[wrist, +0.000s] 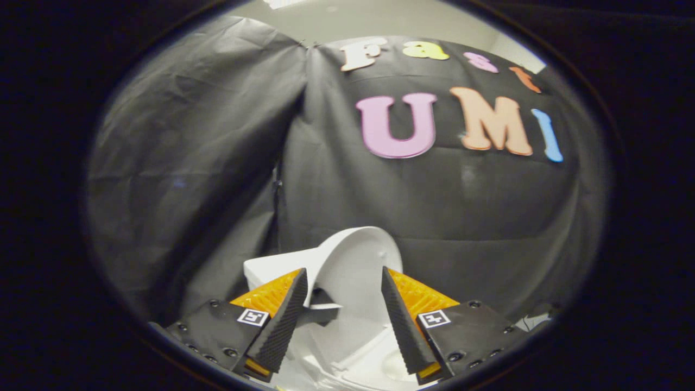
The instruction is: Open the toilet lid.
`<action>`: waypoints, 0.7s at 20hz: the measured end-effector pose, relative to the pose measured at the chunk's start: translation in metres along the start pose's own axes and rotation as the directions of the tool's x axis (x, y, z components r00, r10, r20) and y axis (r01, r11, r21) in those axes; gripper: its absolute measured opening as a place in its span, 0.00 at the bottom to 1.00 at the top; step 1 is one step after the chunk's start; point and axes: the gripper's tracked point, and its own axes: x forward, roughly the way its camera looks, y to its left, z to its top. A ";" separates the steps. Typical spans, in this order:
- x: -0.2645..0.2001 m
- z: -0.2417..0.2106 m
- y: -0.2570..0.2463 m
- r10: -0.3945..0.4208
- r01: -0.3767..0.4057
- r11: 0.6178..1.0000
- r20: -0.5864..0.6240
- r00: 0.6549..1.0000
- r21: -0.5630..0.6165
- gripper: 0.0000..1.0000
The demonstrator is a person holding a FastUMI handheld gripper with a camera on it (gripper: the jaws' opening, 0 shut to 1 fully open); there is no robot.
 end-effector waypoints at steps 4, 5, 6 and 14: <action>-0.050 0.005 -0.101 -0.200 0.200 0.980 0.003 0.980 -0.001 0.85; -0.063 0.004 -0.124 -0.240 0.240 0.971 0.002 0.971 -0.011 0.85; -0.074 0.004 -0.144 -0.274 0.274 0.962 0.000 0.962 -0.014 0.84; -0.172 -0.004 -0.268 -0.456 0.456 0.890 0.043 0.889 0.018 0.76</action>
